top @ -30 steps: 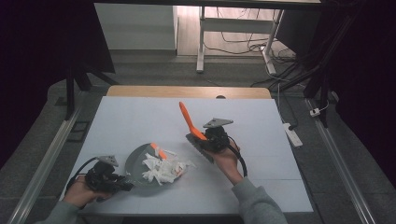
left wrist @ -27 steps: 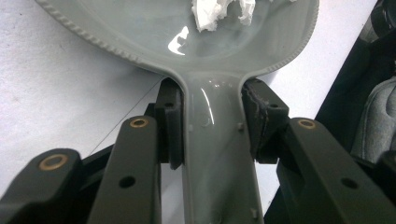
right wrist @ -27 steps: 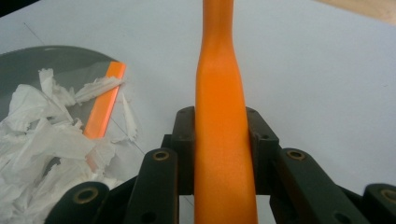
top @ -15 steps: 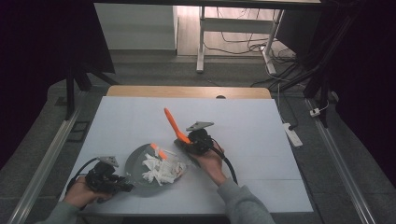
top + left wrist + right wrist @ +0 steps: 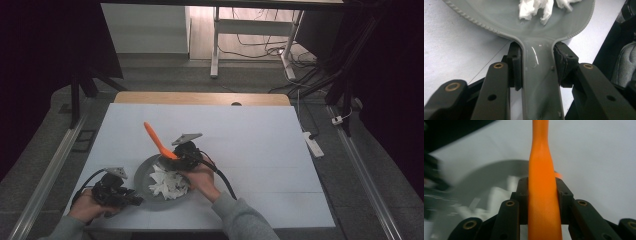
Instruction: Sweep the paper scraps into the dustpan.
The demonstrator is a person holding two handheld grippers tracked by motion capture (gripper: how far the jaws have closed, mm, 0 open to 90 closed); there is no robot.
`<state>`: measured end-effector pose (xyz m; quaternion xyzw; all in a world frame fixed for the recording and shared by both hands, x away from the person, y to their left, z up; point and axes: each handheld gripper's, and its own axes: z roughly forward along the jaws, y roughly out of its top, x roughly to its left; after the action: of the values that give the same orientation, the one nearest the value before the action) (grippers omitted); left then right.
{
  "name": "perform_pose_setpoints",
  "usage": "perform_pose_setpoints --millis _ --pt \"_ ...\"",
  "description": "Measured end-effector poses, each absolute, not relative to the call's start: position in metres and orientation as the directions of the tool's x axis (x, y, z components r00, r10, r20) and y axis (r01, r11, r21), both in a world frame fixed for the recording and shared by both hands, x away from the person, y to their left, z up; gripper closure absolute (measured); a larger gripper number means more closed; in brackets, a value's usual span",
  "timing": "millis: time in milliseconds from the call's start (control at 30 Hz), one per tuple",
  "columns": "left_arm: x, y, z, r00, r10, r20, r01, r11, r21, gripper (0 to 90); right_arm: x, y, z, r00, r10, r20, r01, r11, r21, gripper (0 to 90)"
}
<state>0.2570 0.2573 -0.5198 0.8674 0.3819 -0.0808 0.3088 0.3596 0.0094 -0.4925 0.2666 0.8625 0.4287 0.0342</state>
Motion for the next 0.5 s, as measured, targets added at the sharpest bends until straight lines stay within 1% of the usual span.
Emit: perform_pose_setpoints --millis 33,67,133,167,300,500 --pt "0.257 0.257 -0.52 0.695 0.612 -0.376 0.712 -0.517 0.474 61.4 0.357 0.012 -0.49 -0.863 0.47 0.183 0.425 0.484 0.765 69.8" --pt "0.257 0.257 -0.52 0.695 0.613 -0.377 0.713 -0.516 0.475 61.3 0.352 0.015 -0.483 -0.874 0.46 0.153 0.393 0.486 0.781 69.8" --pt "0.257 0.257 -0.52 0.694 0.613 -0.378 0.713 -0.516 0.474 61.3 0.351 0.015 -0.479 -0.876 0.461 0.142 0.38 0.478 0.792 69.8" --pt "0.257 0.258 -0.52 0.695 0.612 -0.376 0.712 -0.516 0.476 61.4 0.352 0.011 -0.472 -0.872 0.476 0.118 0.357 0.449 0.819 69.8" --pt "0.257 0.258 -0.52 0.696 0.612 -0.376 0.712 -0.517 0.475 61.3 0.362 0.0 -0.461 -0.855 0.51 0.098 0.34 0.406 0.848 69.8" --pt "0.257 0.258 -0.52 0.696 0.612 -0.376 0.712 -0.518 0.475 61.3 0.377 -0.008 -0.461 -0.83 0.553 0.071 0.346 0.411 0.843 69.8"
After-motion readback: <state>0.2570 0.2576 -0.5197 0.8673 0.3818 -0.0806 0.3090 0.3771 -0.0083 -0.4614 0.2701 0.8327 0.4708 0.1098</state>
